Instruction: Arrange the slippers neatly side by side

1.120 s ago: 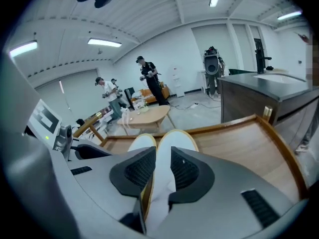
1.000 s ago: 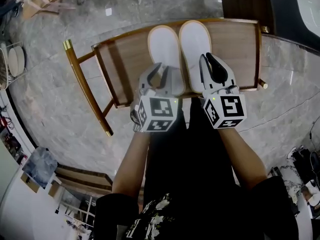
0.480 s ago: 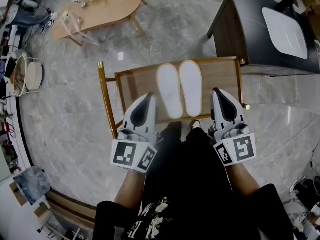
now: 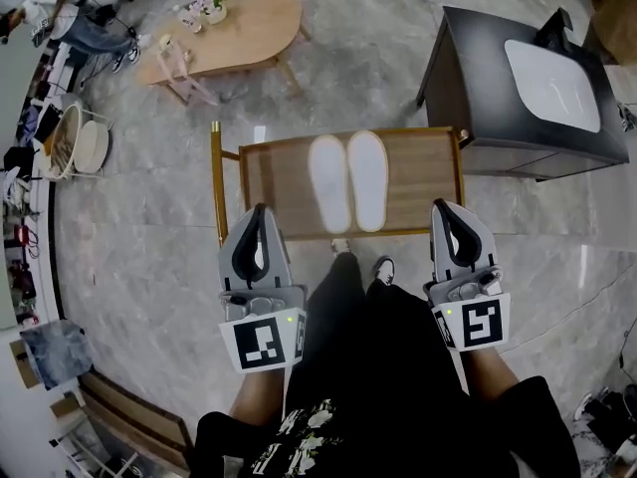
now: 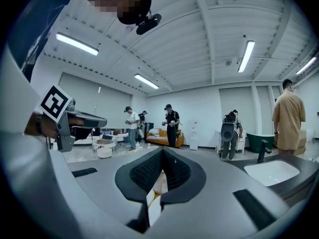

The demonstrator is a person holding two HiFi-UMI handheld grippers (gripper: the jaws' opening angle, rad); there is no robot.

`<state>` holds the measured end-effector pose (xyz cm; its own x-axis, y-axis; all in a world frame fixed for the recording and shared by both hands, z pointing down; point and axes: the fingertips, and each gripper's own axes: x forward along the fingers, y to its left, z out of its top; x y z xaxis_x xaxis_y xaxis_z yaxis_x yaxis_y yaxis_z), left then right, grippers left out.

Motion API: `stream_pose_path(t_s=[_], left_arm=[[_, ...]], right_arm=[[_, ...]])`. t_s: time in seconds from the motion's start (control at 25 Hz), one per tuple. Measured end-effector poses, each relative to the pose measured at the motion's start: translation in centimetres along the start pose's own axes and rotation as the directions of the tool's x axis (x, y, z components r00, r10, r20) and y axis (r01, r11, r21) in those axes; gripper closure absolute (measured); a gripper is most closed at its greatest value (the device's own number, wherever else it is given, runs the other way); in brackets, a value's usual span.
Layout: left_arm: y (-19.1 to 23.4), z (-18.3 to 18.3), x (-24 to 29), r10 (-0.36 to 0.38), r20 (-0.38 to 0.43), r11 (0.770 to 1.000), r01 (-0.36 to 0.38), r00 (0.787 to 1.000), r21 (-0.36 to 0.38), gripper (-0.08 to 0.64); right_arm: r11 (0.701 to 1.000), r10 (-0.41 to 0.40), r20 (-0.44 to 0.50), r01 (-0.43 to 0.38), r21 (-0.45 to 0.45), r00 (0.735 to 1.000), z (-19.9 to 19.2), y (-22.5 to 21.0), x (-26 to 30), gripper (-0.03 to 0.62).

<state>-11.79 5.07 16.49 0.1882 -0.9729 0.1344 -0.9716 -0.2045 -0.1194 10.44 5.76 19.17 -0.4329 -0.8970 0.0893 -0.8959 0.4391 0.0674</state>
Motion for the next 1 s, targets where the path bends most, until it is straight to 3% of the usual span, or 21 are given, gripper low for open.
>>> stream_pose_path(t_s=[0.56,1.0], left_arm=[[-4.3,1.0,-4.6,-0.035,0.043,0.999,0.035,0.998,-0.004,0.558],[-5.8,0.9,-4.0,-0.053,0.051,0.999,0.052,0.997,0.011,0.558]], right_arm=[[0.999,0.025,0.050,-0.024,-0.022,0.998,0.6,0.8,-4.5,0.595],[0.999,0.032,0.066,-0.030,-0.032,0.997,0.6,0.4,-4.4,0.595]])
